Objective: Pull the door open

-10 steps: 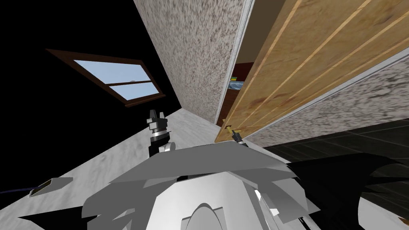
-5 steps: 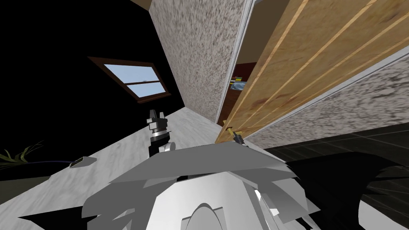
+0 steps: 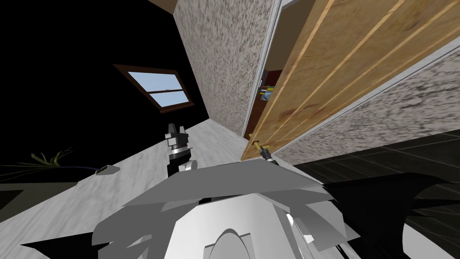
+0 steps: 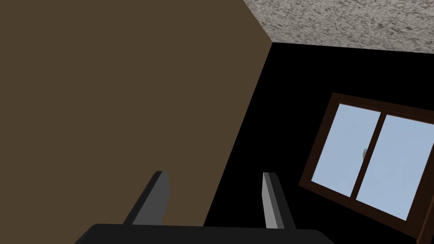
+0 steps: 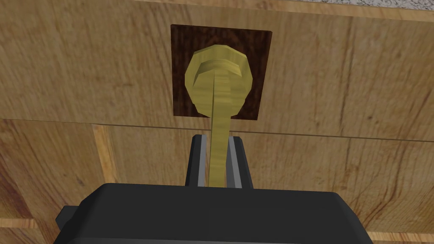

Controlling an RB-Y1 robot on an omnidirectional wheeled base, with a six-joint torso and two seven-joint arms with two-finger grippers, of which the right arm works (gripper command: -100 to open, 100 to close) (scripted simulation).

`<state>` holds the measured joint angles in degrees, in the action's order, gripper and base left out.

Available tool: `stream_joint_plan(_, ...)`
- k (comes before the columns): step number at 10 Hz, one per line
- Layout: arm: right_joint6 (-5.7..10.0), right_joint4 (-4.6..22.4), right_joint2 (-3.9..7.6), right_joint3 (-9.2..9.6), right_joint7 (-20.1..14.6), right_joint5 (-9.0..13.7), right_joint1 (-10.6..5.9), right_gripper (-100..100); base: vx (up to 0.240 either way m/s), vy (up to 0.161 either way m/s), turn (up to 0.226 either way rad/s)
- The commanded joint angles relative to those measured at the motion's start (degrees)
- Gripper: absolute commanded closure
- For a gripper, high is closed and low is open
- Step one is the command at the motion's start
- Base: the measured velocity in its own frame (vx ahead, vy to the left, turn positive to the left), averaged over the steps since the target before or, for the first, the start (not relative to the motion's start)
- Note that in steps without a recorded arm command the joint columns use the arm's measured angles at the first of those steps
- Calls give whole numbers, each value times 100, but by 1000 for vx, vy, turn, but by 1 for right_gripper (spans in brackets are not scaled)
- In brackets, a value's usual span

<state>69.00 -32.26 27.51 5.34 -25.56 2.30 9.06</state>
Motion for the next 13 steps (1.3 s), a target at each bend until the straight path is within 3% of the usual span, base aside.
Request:
stream_joint_plan(1, -45, 70, -50, 128, 23, 7, -131, 100, -233, -68, 72)
stream_joint_plan(7, -289, 140, -92, 410, 99, 88, -542, 100, -161, -57, 52)
stream_joint_plan(9, -289, 140, -92, 410, 99, 88, -542, 100, -94, -42, 13)
stream_joint_plan(10, -371, 163, -106, 504, 124, 115, -680, 100, -124, -55, 54)
stream_joint_plan(13, -467, 190, -122, 614, 154, 147, -841, 100, -159, -119, 58)
